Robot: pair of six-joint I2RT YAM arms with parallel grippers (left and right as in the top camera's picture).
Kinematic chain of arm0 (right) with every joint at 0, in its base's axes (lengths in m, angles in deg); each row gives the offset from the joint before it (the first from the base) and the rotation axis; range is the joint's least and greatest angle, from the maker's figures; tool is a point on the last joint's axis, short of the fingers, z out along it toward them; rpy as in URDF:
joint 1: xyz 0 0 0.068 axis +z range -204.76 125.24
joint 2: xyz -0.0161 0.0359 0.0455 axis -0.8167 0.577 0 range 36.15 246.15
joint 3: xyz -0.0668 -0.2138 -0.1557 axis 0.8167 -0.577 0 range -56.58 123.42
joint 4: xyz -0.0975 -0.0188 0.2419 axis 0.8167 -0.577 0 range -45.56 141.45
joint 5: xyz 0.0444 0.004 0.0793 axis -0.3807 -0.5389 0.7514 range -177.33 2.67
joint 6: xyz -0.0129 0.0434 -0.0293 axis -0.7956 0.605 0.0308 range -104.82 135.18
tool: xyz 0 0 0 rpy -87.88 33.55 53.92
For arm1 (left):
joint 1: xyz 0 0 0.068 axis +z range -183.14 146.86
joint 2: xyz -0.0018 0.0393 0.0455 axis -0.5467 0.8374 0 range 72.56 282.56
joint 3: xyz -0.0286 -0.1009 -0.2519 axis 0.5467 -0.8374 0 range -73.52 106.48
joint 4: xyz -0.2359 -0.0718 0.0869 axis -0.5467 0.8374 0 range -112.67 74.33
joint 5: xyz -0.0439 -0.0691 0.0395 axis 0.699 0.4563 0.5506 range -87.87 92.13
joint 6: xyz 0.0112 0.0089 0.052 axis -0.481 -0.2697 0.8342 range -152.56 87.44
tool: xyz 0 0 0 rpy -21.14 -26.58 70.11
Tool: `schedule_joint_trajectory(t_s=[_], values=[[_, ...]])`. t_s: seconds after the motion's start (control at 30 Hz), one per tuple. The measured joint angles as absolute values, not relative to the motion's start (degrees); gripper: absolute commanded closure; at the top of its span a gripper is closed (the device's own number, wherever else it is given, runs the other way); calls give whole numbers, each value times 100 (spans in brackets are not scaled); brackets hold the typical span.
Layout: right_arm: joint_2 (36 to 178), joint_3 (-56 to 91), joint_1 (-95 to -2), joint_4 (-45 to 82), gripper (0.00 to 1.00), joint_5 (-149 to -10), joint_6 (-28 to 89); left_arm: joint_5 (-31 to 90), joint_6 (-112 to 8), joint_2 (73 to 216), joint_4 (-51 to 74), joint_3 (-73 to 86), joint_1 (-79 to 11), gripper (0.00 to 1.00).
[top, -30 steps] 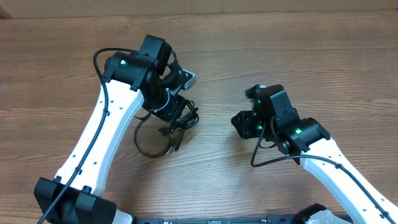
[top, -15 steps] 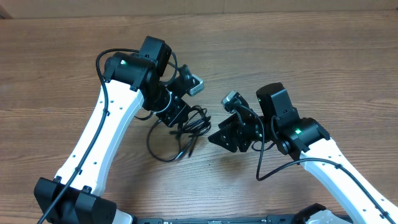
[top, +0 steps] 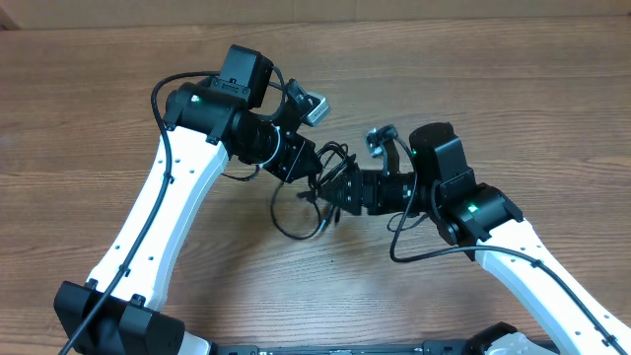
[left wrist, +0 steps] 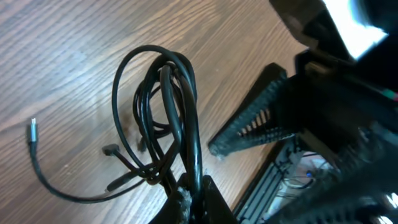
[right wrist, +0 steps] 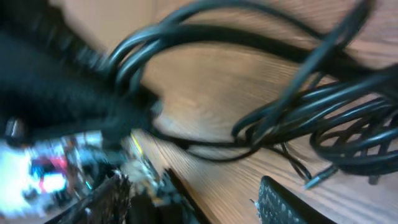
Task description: Untangle cables
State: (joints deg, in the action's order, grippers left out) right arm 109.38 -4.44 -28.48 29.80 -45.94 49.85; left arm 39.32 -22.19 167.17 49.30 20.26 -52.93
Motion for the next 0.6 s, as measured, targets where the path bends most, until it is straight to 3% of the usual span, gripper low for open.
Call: schedule_joint_trajectory(t_s=[0.2,0.47,0.5,0.6], values=[[10938,-444,-2848,2975,42,-5405,6192,4030,-2322,16717,4932,2026,-5367,96],[10938,-444,-2848,2995,46,-5984,6789,4270,-2346,16717,4818,2026,-5579,96],[10938,-444,-2848,2993,50,-6006,6810,4299,-2346,16717,4781,2026,-5638,96],[10938,-444,-2846,2973,78,-6058,6850,4369,-2348,16717,4617,2026,-5835,96]])
